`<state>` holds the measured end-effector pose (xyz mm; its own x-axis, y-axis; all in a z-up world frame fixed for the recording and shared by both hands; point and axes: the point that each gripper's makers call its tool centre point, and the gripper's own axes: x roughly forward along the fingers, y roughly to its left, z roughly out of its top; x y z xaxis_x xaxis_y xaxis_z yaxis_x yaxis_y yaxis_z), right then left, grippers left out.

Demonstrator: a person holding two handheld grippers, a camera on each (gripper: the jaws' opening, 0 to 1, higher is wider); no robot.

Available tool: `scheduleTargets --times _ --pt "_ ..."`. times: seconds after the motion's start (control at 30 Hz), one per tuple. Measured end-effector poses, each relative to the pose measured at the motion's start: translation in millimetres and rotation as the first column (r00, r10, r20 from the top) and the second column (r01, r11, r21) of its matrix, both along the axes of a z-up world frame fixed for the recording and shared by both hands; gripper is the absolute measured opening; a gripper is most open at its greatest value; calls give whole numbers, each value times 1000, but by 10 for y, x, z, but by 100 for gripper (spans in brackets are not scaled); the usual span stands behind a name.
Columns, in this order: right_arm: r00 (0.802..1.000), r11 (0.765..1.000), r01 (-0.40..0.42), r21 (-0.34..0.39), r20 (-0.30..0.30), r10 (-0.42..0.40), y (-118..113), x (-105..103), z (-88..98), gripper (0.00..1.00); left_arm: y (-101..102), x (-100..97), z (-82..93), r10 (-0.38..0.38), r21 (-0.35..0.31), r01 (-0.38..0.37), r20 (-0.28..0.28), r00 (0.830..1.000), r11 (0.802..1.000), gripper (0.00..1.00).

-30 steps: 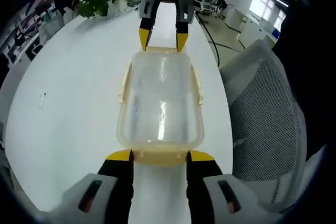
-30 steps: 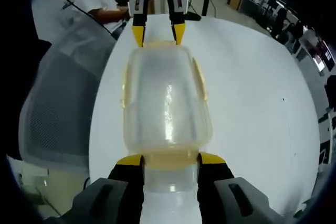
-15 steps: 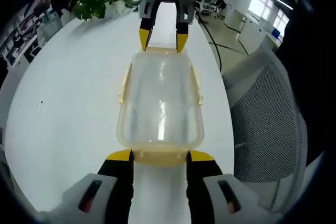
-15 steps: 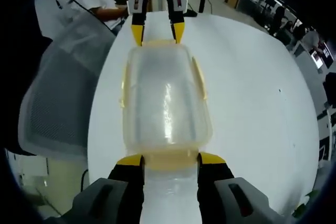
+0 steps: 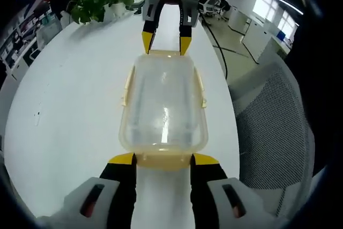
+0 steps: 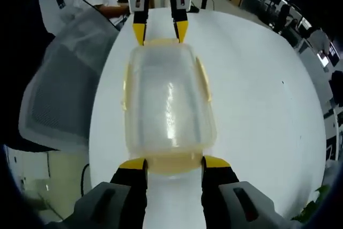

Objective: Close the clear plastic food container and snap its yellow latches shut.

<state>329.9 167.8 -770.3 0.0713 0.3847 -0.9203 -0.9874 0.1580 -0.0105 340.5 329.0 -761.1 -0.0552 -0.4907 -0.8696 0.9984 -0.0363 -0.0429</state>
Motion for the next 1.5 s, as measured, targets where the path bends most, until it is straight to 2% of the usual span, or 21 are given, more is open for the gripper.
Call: scheduleTargets --times 0.53,0.9,1.1,1.37,1.4,1.43,1.47,1.5 --pt "999 999 34 -21 -7 -34 -308 -61 -52 38 -307 -15 -17 -28 -15 28 -6 1000 1000 38" --pt "1000 1000 24 -15 4 -24 -273 -33 -55 39 -268 -15 -59 -15 0 15 -9 1000 1000 38" --pt "1000 1000 14 -9 9 -14 -243 -38 -73 39 -239 -15 -146 -25 29 25 19 999 999 38" --pt "1000 1000 6 -8 15 -6 -233 -36 -107 39 -234 4 -147 -26 25 26 23 999 999 38" --pt "1000 1000 6 -12 16 -6 -234 -43 -124 39 -239 25 -149 -35 20 34 38 999 999 38" --pt "1000 1000 8 -11 16 -8 -236 -46 -136 35 -241 31 -150 -39 19 38 44 998 999 38" --pt "997 998 42 -38 -55 -45 -296 -157 -167 17 -262 45 -138 -20 2 20 44 999 1000 38" --pt "993 996 39 -77 -106 -48 -361 -247 -199 0 -281 63 -129 48 -13 -48 14 999 999 39"
